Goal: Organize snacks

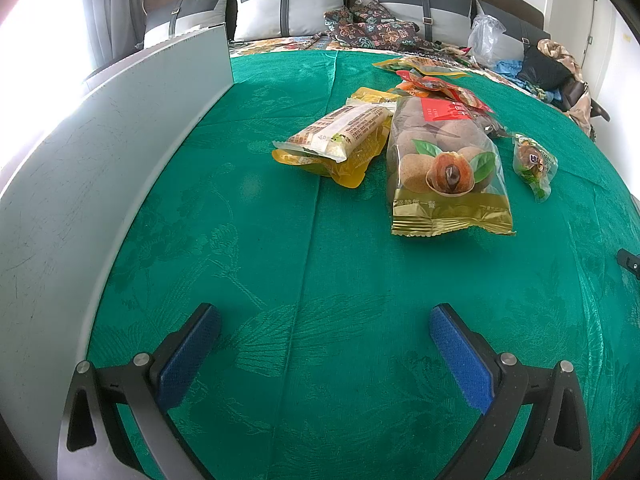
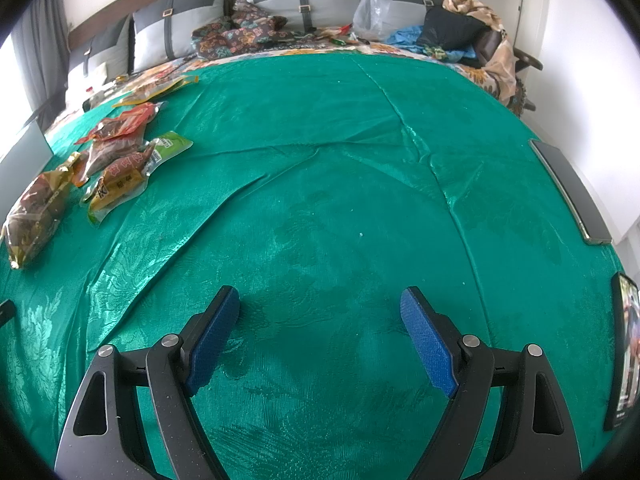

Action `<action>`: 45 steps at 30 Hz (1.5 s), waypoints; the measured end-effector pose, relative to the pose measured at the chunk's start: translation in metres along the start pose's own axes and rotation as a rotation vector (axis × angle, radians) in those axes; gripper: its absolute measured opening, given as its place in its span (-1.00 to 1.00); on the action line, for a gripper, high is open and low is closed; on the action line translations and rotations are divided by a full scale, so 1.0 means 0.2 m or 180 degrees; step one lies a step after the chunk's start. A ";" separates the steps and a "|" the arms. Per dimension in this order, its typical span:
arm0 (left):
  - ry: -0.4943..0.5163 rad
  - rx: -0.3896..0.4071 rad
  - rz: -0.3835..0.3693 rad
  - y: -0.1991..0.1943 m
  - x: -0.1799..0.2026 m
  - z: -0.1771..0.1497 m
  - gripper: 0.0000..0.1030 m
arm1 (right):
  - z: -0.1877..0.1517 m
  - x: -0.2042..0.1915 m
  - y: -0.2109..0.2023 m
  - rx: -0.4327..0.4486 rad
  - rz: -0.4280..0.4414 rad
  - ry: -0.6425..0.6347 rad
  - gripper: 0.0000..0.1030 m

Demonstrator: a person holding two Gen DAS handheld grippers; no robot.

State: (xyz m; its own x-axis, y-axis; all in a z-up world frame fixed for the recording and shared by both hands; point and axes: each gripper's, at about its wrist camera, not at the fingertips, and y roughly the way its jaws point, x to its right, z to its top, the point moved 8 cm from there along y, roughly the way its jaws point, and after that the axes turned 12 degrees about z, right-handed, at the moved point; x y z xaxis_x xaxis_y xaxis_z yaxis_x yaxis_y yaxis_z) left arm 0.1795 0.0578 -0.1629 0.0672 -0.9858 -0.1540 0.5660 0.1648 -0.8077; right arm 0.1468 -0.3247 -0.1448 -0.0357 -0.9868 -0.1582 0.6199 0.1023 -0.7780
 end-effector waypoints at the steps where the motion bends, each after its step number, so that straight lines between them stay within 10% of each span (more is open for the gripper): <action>1: 0.0000 0.0000 0.0000 0.00 0.00 0.00 1.00 | 0.00 0.00 0.00 0.0000 0.0000 0.0000 0.66; 27: 0.0021 -0.0013 -0.0025 0.00 0.00 0.00 1.00 | 0.00 0.00 0.00 -0.0003 0.0003 -0.0001 0.66; 45: 0.0312 -0.0186 -0.0501 -0.33 -0.12 0.11 0.99 | 0.00 0.00 0.00 -0.0003 0.0005 0.0001 0.67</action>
State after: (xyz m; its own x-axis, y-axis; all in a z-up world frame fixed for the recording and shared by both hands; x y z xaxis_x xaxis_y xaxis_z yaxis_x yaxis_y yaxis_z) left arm 0.1584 0.0698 -0.0930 -0.1003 -0.9921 -0.0755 0.5143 0.0133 -0.8575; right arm 0.1467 -0.3248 -0.1446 -0.0350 -0.9866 -0.1596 0.6193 0.1040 -0.7782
